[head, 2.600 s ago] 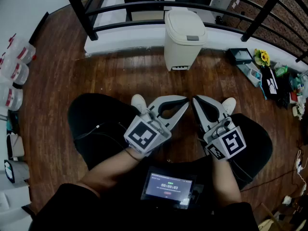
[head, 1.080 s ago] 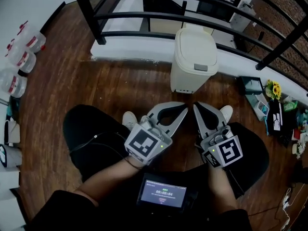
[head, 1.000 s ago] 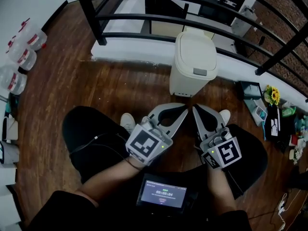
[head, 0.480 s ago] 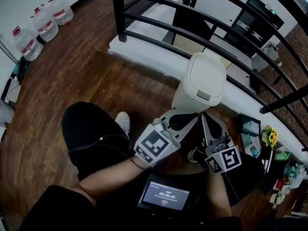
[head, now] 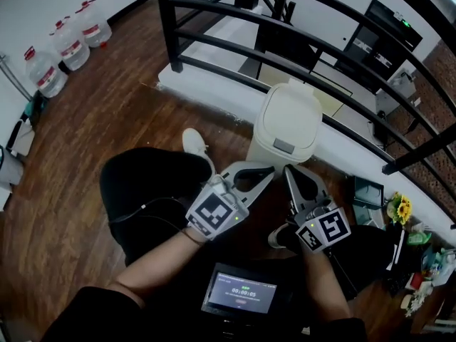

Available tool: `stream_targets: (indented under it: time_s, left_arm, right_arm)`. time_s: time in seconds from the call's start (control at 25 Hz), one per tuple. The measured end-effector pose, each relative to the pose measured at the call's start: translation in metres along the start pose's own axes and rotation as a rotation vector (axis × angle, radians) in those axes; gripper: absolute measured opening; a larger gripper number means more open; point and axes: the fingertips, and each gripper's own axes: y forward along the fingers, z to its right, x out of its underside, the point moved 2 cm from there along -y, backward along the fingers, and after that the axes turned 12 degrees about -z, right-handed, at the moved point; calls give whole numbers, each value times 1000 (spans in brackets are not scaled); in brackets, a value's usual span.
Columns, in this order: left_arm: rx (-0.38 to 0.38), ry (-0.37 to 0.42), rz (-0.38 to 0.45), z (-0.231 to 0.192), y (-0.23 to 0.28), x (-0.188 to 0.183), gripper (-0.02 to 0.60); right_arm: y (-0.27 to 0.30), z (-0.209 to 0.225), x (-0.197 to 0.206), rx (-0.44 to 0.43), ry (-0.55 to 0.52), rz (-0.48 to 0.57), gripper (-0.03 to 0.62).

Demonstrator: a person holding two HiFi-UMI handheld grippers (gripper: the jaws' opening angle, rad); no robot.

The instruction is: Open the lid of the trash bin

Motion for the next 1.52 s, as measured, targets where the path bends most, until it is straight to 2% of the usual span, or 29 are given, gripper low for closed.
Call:
stream_targets:
  time_s: [0.24,0.4,0.52,0.76,1.0,1.12,1.32,1.52]
  left_arm:
    - [47,5,6,-15,33,25,31]
    - [66,-73,4,-31,42,41,31]
    - [69,-113,-16,-44,42,53,31]
    - [84,-122,-18,-58,39,67,31]
    - [104,-101,-7,-63,65,93,31]
    - [116,-117,-8,-64,75,113,31]
    - [166,-95,-38,-53,94,154,34]
    - [203,-157,-108,-48,119,204,35]
  right_arm:
    - [6,35,18,57,46,-2,12]
    - [13,40,36,106,64,-59,12]
    - [18,36,39,131,81,-47,12]
    - [24,35,54,151,82,8,12]
    - [31,62,75,153,93,30,12]
    - [39,70,88,160,86,24,12]
    - [50,74,108,155,104,22,11]
    - [63,81,146,124,98,-28,11]
